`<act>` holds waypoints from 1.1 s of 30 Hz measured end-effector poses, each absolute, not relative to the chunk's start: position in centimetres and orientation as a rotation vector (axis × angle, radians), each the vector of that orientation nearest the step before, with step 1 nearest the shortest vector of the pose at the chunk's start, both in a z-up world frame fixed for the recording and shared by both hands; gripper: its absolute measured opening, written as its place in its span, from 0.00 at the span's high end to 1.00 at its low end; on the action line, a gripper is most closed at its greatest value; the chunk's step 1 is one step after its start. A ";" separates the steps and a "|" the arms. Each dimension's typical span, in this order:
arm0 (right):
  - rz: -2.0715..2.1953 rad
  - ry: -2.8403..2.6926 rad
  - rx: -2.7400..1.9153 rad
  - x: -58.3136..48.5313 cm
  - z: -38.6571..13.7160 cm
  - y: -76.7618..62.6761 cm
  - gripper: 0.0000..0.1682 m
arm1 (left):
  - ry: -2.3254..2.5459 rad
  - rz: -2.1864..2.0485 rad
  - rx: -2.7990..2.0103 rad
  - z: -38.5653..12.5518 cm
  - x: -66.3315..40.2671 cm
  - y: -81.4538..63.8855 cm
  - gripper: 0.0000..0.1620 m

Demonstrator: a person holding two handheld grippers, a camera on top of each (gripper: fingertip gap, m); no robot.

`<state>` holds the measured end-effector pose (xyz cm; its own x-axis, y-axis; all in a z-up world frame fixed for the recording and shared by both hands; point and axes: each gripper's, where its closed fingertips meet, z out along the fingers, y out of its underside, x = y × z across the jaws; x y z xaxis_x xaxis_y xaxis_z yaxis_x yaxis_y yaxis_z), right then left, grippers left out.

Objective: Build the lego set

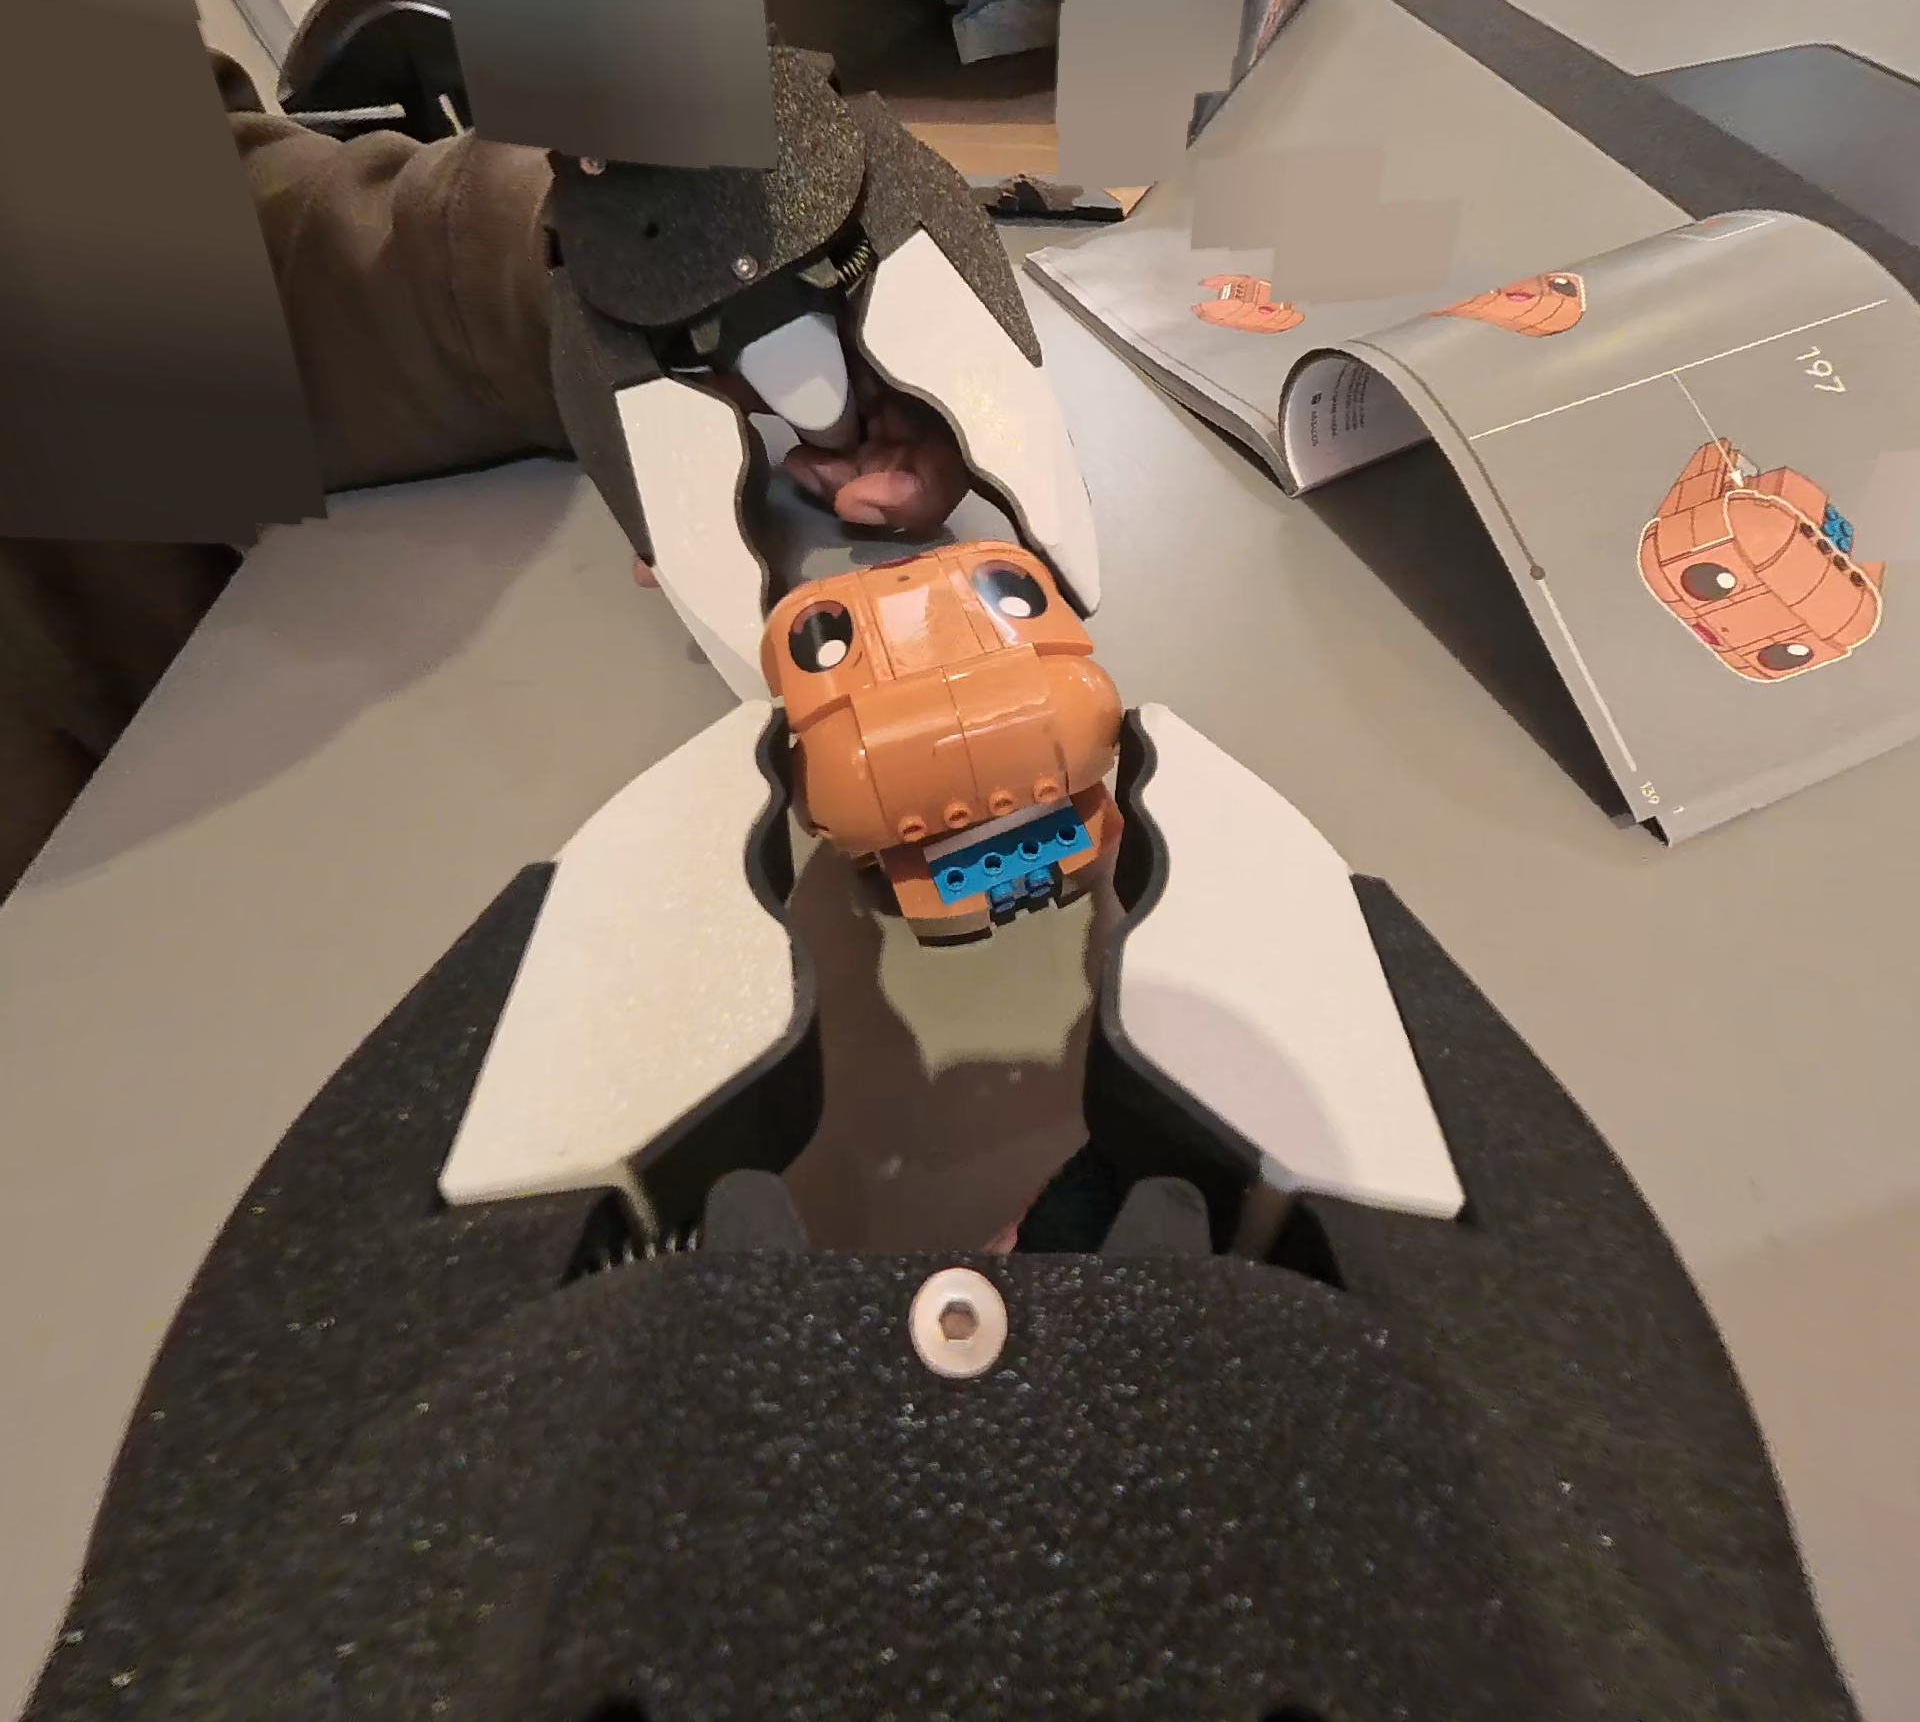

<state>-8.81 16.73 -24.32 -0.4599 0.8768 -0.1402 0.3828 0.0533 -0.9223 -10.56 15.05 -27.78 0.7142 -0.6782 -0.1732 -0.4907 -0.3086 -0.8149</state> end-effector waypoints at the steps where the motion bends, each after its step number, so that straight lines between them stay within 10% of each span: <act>1: 1.404 -1.870 -1.263 -8.8 -24.3 16.8 0.64 | 0.896 -0.249 -1.979 -27.8 -10.6 15.1 0.57; 33: 1.384 -1.883 -1.258 -8.8 -24.5 16.6 0.64 | 0.864 -0.332 -1.934 -26.8 -9.5 15.4 0.55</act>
<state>-8.82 16.56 -24.46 -0.4603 0.8776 -0.1336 0.3895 0.0644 -0.9188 -9.47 15.40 -26.83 0.7125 -0.6907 -0.1236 -0.4308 -0.2916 -0.8540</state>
